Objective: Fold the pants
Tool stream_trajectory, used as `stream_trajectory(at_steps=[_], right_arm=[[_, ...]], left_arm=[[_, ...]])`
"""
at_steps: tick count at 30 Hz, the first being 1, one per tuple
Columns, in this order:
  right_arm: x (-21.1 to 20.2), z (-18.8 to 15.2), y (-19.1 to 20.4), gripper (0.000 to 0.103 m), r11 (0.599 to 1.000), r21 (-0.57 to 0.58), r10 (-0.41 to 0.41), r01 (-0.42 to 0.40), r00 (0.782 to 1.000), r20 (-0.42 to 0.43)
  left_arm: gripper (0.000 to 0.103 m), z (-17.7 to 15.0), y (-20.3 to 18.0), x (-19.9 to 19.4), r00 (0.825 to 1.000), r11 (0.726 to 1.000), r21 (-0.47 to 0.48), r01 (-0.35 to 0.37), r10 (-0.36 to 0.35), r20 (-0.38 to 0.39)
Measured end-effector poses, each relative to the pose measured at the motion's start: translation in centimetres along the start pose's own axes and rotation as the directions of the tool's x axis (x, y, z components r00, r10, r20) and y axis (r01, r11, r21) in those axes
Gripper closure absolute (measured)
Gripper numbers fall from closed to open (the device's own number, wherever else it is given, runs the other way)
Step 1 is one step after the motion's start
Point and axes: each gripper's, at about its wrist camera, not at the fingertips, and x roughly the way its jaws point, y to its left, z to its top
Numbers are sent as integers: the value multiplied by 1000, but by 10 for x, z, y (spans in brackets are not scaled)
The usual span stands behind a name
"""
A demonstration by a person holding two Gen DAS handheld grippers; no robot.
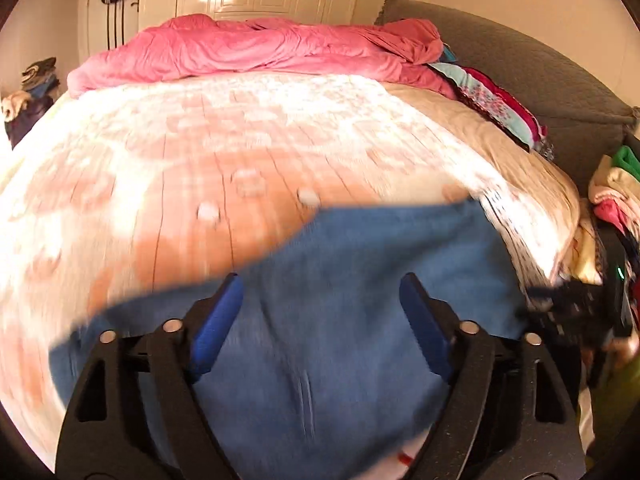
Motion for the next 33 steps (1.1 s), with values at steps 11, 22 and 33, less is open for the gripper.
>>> stream_trajectory(at_steps=[11, 22, 33], right_arm=[[-18, 24, 29, 40, 997, -46, 63, -58, 991, 120], [18, 42, 22, 37, 999, -19, 30, -29, 998, 51], [-16, 70, -15, 37, 995, 86, 41, -57, 982, 182]], left_arm=[[31, 32, 11, 115, 959, 986, -36, 162, -166, -231], [99, 37, 10, 117, 952, 967, -82, 242, -253, -175], [98, 15, 15, 125, 959, 970, -92, 225, -237, -157]])
